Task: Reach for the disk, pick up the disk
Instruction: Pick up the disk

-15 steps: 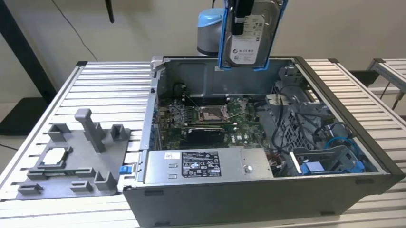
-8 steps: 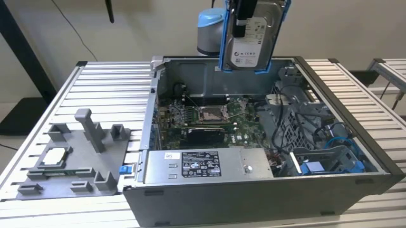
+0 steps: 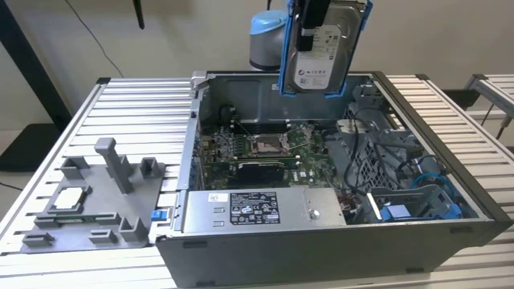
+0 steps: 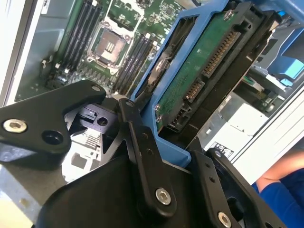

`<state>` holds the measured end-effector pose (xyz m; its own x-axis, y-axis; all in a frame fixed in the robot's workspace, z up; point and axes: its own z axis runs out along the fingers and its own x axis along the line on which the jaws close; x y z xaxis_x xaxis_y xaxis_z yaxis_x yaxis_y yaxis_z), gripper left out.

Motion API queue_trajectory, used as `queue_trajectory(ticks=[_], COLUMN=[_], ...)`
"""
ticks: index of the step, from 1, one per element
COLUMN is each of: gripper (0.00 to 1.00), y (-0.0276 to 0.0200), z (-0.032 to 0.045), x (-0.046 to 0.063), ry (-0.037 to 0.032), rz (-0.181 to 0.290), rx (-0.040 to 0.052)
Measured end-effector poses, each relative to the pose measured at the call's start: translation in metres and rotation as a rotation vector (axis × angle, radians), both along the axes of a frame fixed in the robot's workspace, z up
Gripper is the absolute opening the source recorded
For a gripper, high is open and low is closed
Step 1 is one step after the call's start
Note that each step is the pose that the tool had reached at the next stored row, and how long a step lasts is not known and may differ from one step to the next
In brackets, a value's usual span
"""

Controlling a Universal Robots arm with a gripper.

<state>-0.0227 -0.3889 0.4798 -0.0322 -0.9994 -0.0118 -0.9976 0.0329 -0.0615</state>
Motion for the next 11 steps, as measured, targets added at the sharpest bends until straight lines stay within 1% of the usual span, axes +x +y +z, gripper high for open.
queue_trajectory(ticks=[11], gripper=[0.00], y=[-0.0235], z=[-0.0001], x=[0.001], ry=[0.0016], rz=[0.000], rx=[0.0000])
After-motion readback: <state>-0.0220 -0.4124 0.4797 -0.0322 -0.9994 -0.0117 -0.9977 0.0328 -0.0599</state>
